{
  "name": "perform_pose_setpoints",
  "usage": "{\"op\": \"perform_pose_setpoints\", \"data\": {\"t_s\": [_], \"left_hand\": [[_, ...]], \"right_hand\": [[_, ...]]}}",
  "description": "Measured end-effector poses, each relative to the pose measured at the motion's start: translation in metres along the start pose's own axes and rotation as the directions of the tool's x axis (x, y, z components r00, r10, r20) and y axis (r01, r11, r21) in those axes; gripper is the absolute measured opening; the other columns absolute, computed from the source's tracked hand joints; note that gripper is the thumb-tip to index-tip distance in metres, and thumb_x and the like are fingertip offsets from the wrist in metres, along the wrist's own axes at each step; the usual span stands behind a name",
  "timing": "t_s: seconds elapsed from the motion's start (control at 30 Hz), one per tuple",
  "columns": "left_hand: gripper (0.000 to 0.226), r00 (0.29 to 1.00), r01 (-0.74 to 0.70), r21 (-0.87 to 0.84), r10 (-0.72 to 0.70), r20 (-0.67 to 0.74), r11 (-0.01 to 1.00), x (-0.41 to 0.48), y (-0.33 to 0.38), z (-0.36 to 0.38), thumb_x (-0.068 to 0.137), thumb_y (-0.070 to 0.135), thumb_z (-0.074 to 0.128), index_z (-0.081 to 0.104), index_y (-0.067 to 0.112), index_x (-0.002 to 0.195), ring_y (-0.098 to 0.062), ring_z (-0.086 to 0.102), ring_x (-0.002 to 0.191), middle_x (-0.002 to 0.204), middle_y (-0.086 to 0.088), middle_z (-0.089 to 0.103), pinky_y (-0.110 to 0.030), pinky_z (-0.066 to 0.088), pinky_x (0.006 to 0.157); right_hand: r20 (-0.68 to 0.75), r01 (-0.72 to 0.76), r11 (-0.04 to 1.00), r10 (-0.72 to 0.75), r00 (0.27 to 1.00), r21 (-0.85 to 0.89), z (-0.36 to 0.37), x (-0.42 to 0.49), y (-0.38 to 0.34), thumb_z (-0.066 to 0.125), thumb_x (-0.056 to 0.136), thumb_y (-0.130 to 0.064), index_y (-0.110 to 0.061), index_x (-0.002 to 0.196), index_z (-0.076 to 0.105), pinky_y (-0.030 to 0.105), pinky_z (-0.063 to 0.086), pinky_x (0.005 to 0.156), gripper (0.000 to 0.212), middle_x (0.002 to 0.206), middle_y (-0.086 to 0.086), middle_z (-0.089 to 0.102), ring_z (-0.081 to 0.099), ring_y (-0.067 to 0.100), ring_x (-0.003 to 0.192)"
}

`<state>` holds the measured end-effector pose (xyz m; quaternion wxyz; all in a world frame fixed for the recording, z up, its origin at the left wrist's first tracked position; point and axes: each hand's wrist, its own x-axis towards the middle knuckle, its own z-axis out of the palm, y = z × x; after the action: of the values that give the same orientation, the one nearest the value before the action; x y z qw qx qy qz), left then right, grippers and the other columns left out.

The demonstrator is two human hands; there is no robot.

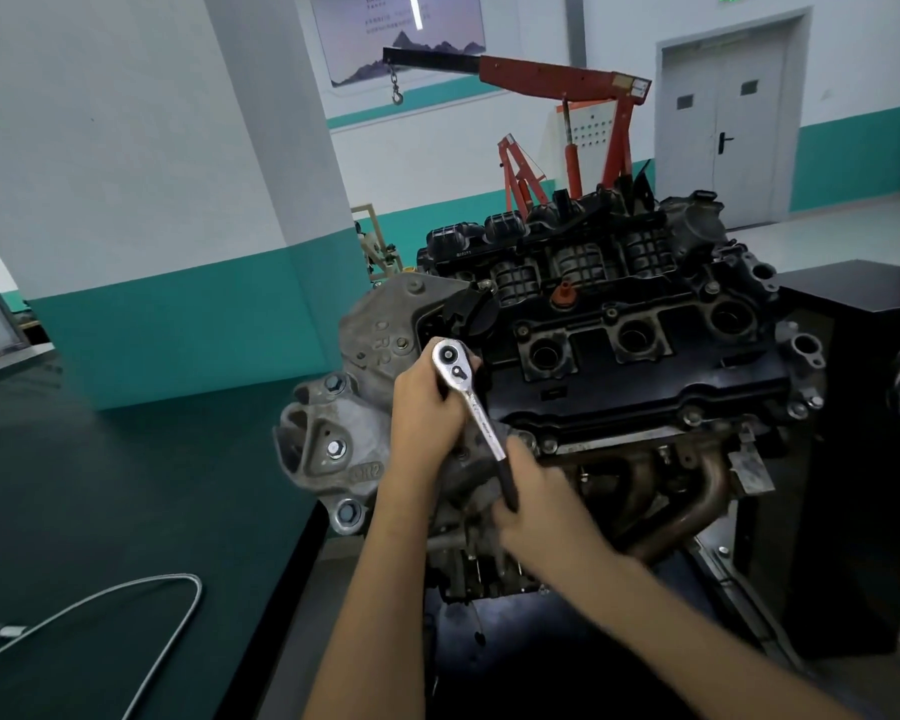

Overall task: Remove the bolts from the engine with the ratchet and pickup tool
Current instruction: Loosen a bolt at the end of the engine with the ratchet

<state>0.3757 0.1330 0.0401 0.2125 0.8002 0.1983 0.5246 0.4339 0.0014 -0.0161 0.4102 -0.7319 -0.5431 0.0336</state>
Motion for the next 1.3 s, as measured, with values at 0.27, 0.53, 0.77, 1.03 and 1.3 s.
{"op": "perform_pose_setpoints", "data": {"t_s": [0.27, 0.53, 0.77, 1.03, 1.3], "left_hand": [[0.014, 0.999, -0.042, 0.056, 0.042, 0.012, 0.998, 0.001, 0.002, 0.0, 0.097, 0.011, 0.055, 0.065, 0.006, 0.105, 0.011, 0.051, 0.056, 0.058, 0.025, 0.057, -0.006, 0.036, 0.055], [0.013, 0.998, 0.02, 0.132, -0.013, -0.057, 0.991, 0.001, 0.001, 0.006, 0.087, -0.002, 0.051, 0.056, 0.008, 0.08, 0.0, 0.053, 0.057, 0.058, 0.01, 0.054, -0.013, 0.037, 0.05], [0.03, 0.999, 0.024, -0.018, -0.025, -0.047, 1.0, -0.002, 0.001, 0.002, 0.088, 0.003, 0.059, 0.06, 0.032, 0.083, -0.003, 0.065, 0.08, 0.082, 0.011, 0.07, -0.015, 0.048, 0.071], [0.015, 0.999, -0.03, 0.052, 0.029, 0.027, 0.998, 0.0, -0.002, 0.001, 0.096, 0.013, 0.055, 0.067, 0.013, 0.106, 0.003, 0.051, 0.053, 0.06, 0.018, 0.055, -0.015, 0.038, 0.054], [0.012, 0.999, 0.03, 0.098, -0.028, -0.023, 0.995, -0.001, 0.001, 0.004, 0.088, 0.003, 0.049, 0.057, 0.009, 0.082, 0.001, 0.056, 0.06, 0.063, 0.012, 0.057, -0.014, 0.039, 0.053]], "right_hand": [[0.176, 0.335, 0.617, -0.305, 0.936, -0.712, -0.131, 0.079, 0.03, 0.053, 0.087, -0.02, -0.025, 0.123, 0.038, 0.031, 0.038, 0.06, 0.04, 0.091, 0.005, 0.064, 0.063, 0.029, 0.082], [-0.028, 0.044, 0.999, -0.044, 0.999, -0.003, -0.021, 0.002, 0.01, 0.056, 0.081, -0.012, -0.025, 0.095, 0.037, 0.033, 0.044, 0.048, 0.027, 0.064, -0.004, 0.05, 0.06, 0.024, 0.062], [-0.034, 0.012, 0.999, -0.011, 0.999, 0.044, 0.012, -0.001, -0.006, 0.054, 0.081, -0.014, -0.019, 0.118, 0.039, 0.035, 0.048, 0.06, 0.04, 0.075, 0.0, 0.056, 0.062, 0.031, 0.076], [0.168, 0.315, 0.696, -0.273, 0.947, -0.645, -0.124, 0.071, 0.032, 0.054, 0.087, -0.019, -0.025, 0.122, 0.039, 0.031, 0.037, 0.059, 0.039, 0.078, 0.001, 0.053, 0.061, 0.03, 0.079], [-0.012, 0.031, 0.999, -0.031, 0.999, 0.021, -0.021, -0.001, 0.008, 0.056, 0.08, -0.014, -0.021, 0.099, 0.04, 0.039, 0.049, 0.057, 0.026, 0.069, 0.004, 0.053, 0.061, 0.033, 0.068]]}}
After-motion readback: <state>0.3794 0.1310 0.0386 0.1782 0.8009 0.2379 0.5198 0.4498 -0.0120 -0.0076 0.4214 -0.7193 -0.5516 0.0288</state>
